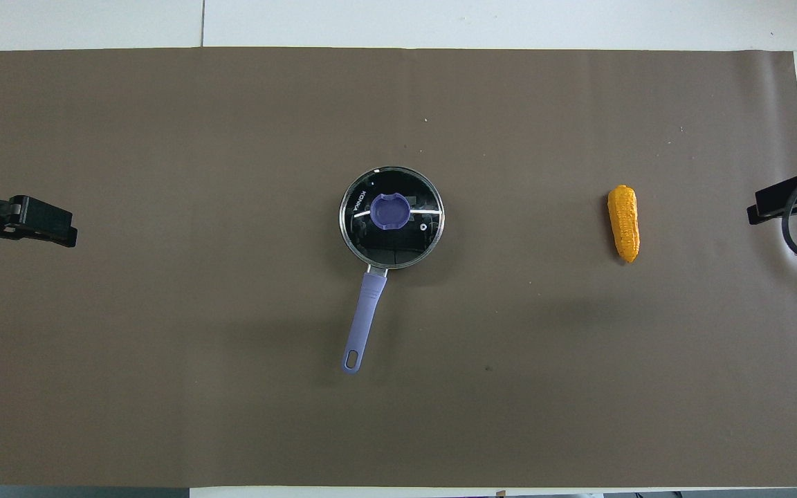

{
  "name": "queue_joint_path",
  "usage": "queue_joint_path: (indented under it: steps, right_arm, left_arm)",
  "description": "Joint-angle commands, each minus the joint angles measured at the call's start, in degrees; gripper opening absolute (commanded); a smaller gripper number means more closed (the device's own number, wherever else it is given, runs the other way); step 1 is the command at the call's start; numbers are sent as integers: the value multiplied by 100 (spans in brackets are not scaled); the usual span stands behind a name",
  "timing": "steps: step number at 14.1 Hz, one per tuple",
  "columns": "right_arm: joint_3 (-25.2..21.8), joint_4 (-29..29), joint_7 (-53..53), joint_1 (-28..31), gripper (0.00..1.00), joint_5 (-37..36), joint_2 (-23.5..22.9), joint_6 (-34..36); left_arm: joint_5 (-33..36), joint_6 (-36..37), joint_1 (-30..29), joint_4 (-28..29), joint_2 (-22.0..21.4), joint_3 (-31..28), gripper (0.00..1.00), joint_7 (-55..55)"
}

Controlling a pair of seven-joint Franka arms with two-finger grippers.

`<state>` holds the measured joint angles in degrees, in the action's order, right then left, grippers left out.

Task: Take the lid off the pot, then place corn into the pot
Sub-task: 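Reach the left gripper to the lid knob while the right gripper reaches the corn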

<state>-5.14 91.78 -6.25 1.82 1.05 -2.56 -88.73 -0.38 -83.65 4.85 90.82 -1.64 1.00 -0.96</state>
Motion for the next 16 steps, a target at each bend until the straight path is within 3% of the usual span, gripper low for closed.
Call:
queue_joint_path:
  steps: [1,6,9,10,12,14,16]
  right_arm:
    - [48,77,28,55,100,89,98,57]
    - [57,85,28,55,100,89,98,57]
    - [100,85,19,21,100,106,106,67]
    - [170,207,-68,-23,100,115,133,-125]
    - [180,856,-209,-67,100,168,255,-1221]
    - [180,1323,-184,-269,100,203,107,-1890]
    - [180,1902,-166,-480,100,212,-51,-2978]
  left_arm:
    - [-67,-11,16,50,-73,-21,100,-80]
    - [-67,-37,34,173,-143,-3,100,-97]
    - [-172,-695,356,183,-38,58,100,-622]
    - [-329,-810,603,95,171,76,100,-904]
    - [-453,-829,1174,-422,855,76,100,-1361]
    - [-533,-811,1858,-1473,1995,59,100,-1896]
    - [-542,-933,2264,-2180,2780,76,100,-2285]
